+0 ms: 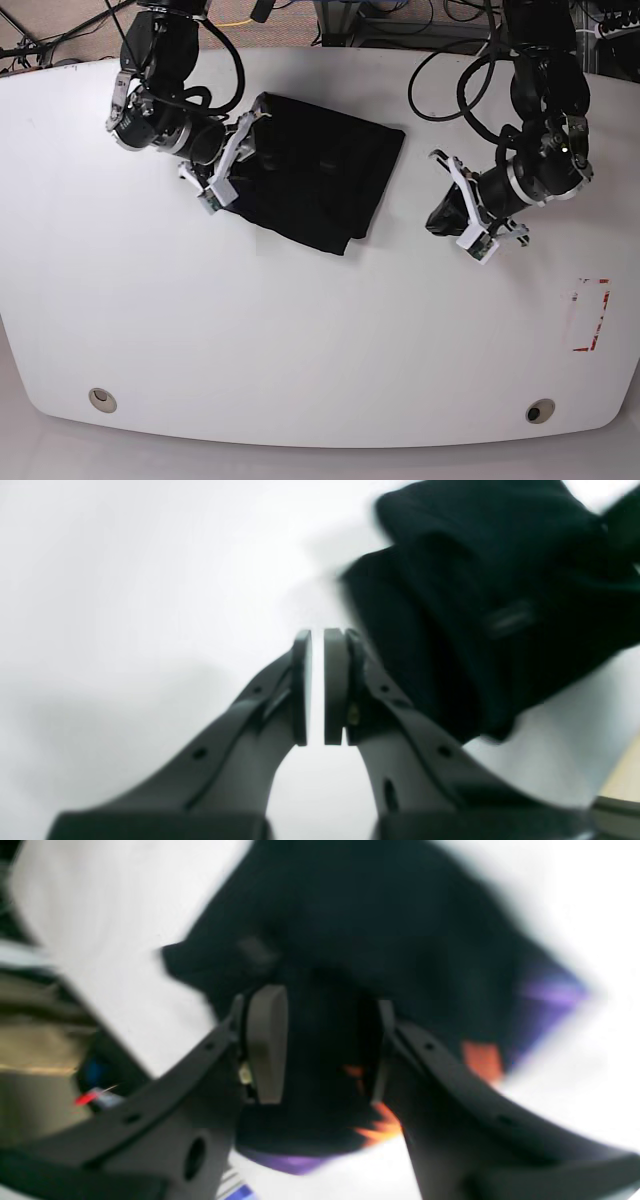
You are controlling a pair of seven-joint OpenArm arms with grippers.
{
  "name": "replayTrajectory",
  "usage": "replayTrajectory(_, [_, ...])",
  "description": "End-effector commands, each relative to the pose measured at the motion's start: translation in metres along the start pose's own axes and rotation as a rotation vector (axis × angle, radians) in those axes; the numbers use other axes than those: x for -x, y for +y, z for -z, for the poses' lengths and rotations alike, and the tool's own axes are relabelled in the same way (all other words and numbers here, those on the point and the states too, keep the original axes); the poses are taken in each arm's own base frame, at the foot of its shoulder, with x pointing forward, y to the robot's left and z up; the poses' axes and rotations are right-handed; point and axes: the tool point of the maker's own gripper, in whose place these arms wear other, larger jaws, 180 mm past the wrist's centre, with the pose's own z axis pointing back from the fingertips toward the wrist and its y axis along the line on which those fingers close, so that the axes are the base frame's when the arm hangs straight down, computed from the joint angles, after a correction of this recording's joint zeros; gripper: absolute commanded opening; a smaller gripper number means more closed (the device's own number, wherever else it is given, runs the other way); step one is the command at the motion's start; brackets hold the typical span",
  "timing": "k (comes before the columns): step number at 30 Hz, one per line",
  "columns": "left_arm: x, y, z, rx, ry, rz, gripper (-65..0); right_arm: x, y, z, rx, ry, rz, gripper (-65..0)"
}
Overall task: Fold the T-shirt properly
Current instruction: 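Lift and fold the bundled shirt over again with both grippers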
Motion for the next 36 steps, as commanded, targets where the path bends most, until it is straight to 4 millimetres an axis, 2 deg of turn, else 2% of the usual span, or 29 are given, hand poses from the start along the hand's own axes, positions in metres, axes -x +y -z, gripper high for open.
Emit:
replayTrajectory(1, [-0.01,0.014,-0.01,-0.041,-0.036,0.008,-62.6,-0.004,0.006,0.007,-0.013,-0.015,-0.021,-42.0])
replayTrajectory(5, [0.003,0.032,-0.027,-0.096,-0.003,0.004,-62.6,0.012,0.032,0.041,-0.108,0.012,-0.011,-42.5])
replayTrajectory(9, [0.008,0.028,-0.027,-0.075,0.035,0.051,-62.6,0.014,0.045,0.065,-0.168,0.007,-0.011,-42.5])
replayTrajectory(12, [0.012,0.021,-0.03,-0.059,0.065,0.099,-62.6,0.01,0.044,0.063,-0.167,0.003,-0.025,-42.5])
replayTrajectory(15, [0.015,0.012,-0.026,-0.029,0.076,0.107,-62.6,-0.013,0.049,0.054,-0.157,-0.053,-0.081,-42.0])
replayTrajectory(19, [0.018,-0.015,-0.013,0.056,0.094,0.14,-62.5,-0.038,0.054,0.037,-0.131,-0.121,-0.163,-41.9])
replayTrajectory(22, [0.02,-0.041,-0.001,0.13,0.104,0.159,-58.6,-0.043,0.033,0.027,-0.078,-0.113,-0.2,-42.5])
replayTrajectory(24, [0.019,-0.065,0.01,0.187,0.099,0.184,-54.3,-0.044,0.007,0.023,-0.025,-0.108,-0.174,-42.5])
replayTrajectory(26, [0.018,-0.081,0.018,0.212,0.092,0.197,-53.9,-0.045,-0.008,0.02,0.004,-0.11,-0.153,-42.6])
replayTrajectory(30, [0.025,-0.121,0.036,0.266,0.12,0.289,-54.0,-0.055,-0.053,0.014,0.073,-0.102,-0.126,-42.6])
replayTrajectory(32, [0.03,-0.135,0.043,0.277,0.137,0.31,-54.0,-0.057,-0.069,0.013,0.092,-0.086,-0.12,-42.6])
replayTrajectory(36, [0.047,-0.144,0.052,0.269,0.191,0.291,-54.0,-0.053,-0.091,0.015,0.102,-0.084,-0.083,-42.6])
